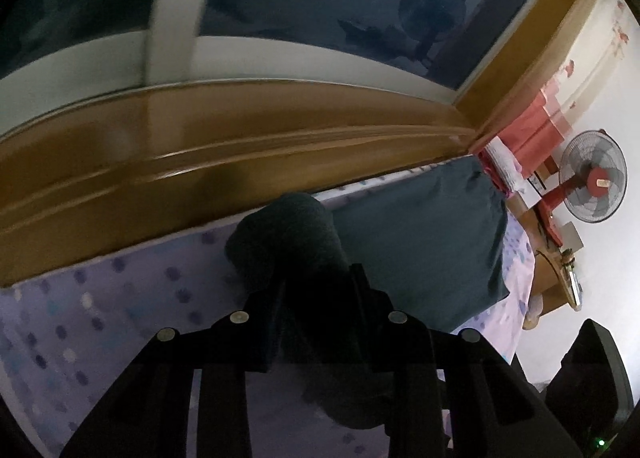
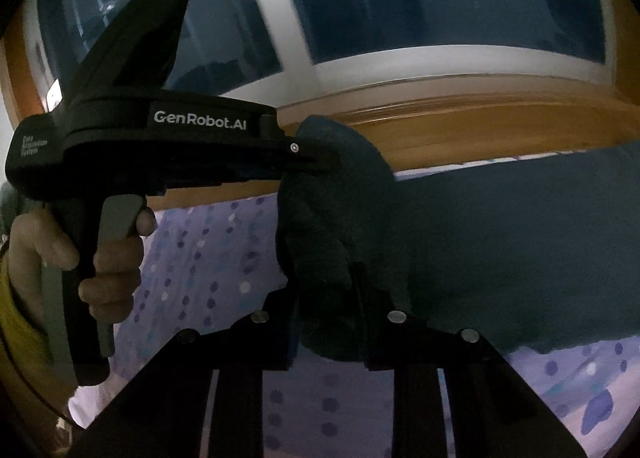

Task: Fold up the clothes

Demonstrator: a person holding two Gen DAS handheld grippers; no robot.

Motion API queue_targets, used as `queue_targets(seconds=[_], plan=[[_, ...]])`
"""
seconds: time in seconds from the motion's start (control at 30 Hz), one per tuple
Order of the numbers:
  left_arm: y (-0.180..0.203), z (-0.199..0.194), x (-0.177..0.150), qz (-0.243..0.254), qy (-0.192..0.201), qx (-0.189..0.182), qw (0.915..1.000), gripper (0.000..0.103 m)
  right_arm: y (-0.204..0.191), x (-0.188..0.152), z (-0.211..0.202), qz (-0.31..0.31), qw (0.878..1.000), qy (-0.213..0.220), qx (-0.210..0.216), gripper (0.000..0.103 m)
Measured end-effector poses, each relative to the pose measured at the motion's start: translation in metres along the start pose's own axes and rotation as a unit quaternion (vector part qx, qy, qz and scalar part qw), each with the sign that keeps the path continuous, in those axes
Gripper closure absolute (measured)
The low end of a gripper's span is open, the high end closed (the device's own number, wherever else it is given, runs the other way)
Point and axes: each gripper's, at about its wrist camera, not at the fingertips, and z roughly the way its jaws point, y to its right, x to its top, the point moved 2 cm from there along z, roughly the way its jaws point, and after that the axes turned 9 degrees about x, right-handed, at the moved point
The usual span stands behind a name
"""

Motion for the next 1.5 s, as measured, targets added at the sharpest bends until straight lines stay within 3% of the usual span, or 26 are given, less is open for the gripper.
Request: queue_targets(seconds=[0.43,0.7,0.83,0.93,1.07,1.23,1.27,1.37,1.5], plan=[[0.072,0.06,0.025,0.052,-0.036,-0.002,0.998,0.073,0.113,0.004,0.0,0.095,0.995,0.001,-0.022,0.081],[0.073,0.05,0.021,0.082,-0.029,0.027,0.9959,0.073,0.166,-0.002,-0.004,0.158,0.987,-0.014,-0.005,0.075],[0.064,0.064,0.018,0.083,-0.051,0.043,0.9943,0.073,0.161,0.01,-0.016,0.118,0.993,-0.003,-0.015,0.074],[0.061,0.081,0.018,0.088,-0.07,0.046,0.9926,0.073,0.13,0.017,-0.02,0.056,0.998,-0.01,0.012,0.073],[0.056,0.1,0.017,0.088,-0.087,0.044,0.9914,0.073,0.09,0.015,0.001,-0.02,0.999,-0.037,0.023,0.051],[0.052,0.101,0.016,0.088,-0.085,0.023,0.9923,0.073,0.073,0.017,0.037,-0.05,0.997,-0.062,0.001,0.051],[0.05,0.101,0.016,0.086,-0.085,0.02,0.9924,0.073,0.072,0.018,0.043,-0.055,0.996,-0.066,-0.009,0.054],[0.046,0.103,0.016,0.078,-0.085,0.01,0.9932,0.073,0.071,0.018,0.053,-0.072,0.993,-0.089,-0.034,0.086],[0.043,0.108,0.019,0.067,-0.083,-0.002,0.9943,0.074,0.071,0.012,0.041,-0.082,0.989,-0.121,-0.038,0.095]])
